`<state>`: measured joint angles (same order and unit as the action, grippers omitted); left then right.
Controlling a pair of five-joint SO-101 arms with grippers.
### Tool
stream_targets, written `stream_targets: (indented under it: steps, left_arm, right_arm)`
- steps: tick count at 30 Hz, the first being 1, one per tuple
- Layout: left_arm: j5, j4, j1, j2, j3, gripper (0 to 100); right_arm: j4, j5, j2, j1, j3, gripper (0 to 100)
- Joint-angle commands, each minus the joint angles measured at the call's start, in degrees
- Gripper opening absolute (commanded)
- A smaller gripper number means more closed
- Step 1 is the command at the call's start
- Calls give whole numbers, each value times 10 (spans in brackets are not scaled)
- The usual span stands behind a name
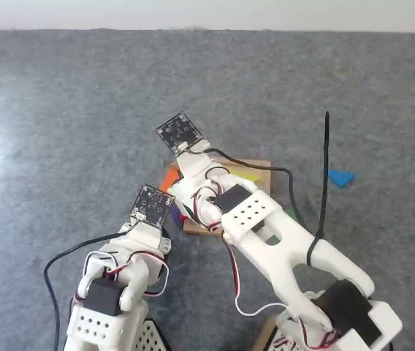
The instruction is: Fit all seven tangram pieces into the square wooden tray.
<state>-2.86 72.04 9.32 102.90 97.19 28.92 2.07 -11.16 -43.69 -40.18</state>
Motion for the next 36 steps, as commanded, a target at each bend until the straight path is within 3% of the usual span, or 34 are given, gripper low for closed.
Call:
stream_targets:
  steps: [1, 6, 15, 36]
  left_arm:
    - [-4, 2, -2, 11, -7, 15]
    - [-4, 2, -2, 11, -7, 15]
    - [-3, 2, -3, 11, -7, 15]
    - [-3, 2, -3, 11, -7, 15]
  right_arm:
    - [-30, 25, 7, -7, 8, 7]
    - [-90, 41, 71, -17, 9, 7]
    - [-93, 41, 110, -17, 25, 7]
    - [-5, -26, 124, -19, 25, 7]
